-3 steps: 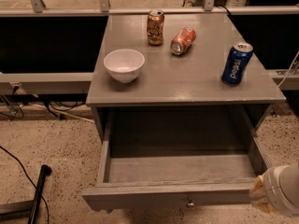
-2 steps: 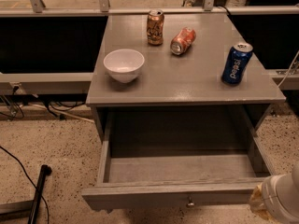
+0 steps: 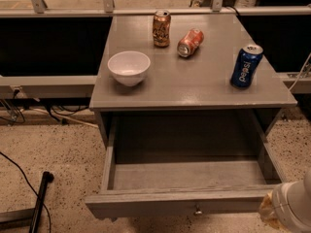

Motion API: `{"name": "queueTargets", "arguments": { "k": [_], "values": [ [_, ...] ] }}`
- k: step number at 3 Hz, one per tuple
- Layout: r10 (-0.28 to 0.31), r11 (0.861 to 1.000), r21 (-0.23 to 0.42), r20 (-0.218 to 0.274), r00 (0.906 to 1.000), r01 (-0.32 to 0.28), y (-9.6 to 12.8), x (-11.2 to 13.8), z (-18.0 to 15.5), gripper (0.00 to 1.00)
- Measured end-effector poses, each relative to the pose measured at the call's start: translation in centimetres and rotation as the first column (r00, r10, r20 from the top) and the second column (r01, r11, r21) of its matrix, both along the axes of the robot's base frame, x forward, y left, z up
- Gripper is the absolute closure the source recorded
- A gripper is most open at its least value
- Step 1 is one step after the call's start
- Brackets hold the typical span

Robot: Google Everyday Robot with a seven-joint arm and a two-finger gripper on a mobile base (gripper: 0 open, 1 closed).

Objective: Close top drawer

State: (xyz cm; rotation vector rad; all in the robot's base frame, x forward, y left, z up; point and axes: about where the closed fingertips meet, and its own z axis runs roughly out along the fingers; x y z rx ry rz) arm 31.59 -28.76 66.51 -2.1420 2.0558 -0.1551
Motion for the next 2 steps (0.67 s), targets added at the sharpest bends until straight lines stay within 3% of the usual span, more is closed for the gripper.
{"name": "queueTargets", "arguments": {
  "k": [2],
  "values": [
    [0.076, 0.996, 0.037, 0.085, 0.9934, -0.080, 1.1, 0.2, -2.6, 1.00]
  ]
}}
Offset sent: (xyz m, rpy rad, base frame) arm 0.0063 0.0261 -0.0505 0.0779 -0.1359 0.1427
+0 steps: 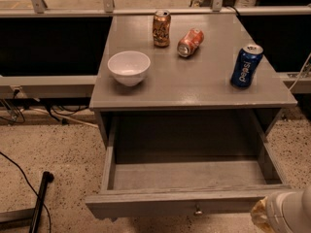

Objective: Close top drawer

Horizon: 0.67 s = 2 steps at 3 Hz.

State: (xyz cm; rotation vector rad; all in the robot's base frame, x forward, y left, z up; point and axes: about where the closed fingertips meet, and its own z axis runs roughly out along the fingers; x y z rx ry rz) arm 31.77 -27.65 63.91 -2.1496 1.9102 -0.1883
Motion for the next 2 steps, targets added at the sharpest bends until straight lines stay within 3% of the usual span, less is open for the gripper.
{"name": "queueTargets", "arguments": {
  "k": [2],
  "values": [
    [0.040, 0.994, 0.097, 0.013, 0.9991, -0.041, 1.3, 1.3, -2.9, 1.00]
  ]
}}
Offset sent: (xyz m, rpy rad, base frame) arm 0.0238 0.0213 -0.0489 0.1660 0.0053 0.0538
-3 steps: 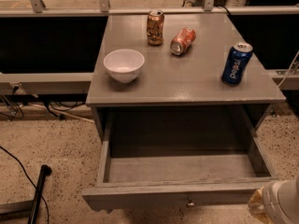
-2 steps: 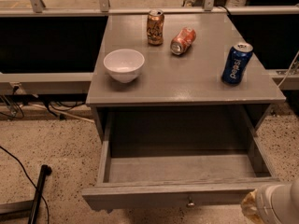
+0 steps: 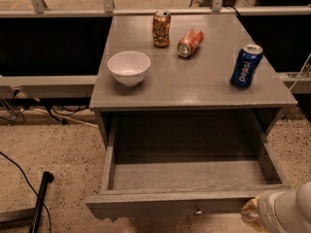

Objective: Close top drawer

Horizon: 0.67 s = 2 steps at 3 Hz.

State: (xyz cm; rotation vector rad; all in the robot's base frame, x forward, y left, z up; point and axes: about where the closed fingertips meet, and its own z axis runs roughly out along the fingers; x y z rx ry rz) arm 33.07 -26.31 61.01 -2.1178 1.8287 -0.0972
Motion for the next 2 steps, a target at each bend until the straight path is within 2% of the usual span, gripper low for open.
{"name": "queueTargets", "arguments": {
  "k": [1, 2],
  "values": [
    [-0.002, 0.999, 0.042, -0.003, 1.0000, 0.002, 0.8, 1.5, -0.7, 1.00],
    [0.008, 0.998, 0.067, 0.014, 0.9999, -0.009, 2.1, 3.7, -0.4, 1.00]
  ]
}}
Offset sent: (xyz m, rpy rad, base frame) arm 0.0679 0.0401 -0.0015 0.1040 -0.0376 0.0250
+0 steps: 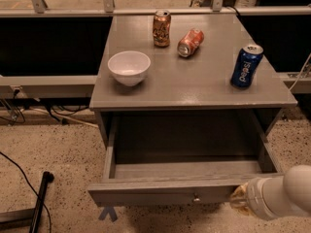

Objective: Close top drawer

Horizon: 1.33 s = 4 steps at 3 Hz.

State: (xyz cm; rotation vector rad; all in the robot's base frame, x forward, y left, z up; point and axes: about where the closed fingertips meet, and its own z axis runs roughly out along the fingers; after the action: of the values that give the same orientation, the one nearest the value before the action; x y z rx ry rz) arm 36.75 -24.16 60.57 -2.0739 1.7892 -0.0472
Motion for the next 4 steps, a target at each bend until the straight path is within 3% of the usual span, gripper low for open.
{"name": "queueTargets", "arguments": {
  "k": [2, 3, 4],
  "values": [
    [0.052, 0.998, 0.029, 0.039, 0.9979, -0.053, 3.9, 8.7, -0.3, 1.00],
    [0.063, 0.997, 0.030, 0.033, 0.9975, -0.064, 4.4, 12.7, -1.7, 1.00],
    [0.063, 0.997, 0.030, 0.033, 0.9975, -0.064, 4.4, 12.7, -1.7, 1.00]
  ]
}}
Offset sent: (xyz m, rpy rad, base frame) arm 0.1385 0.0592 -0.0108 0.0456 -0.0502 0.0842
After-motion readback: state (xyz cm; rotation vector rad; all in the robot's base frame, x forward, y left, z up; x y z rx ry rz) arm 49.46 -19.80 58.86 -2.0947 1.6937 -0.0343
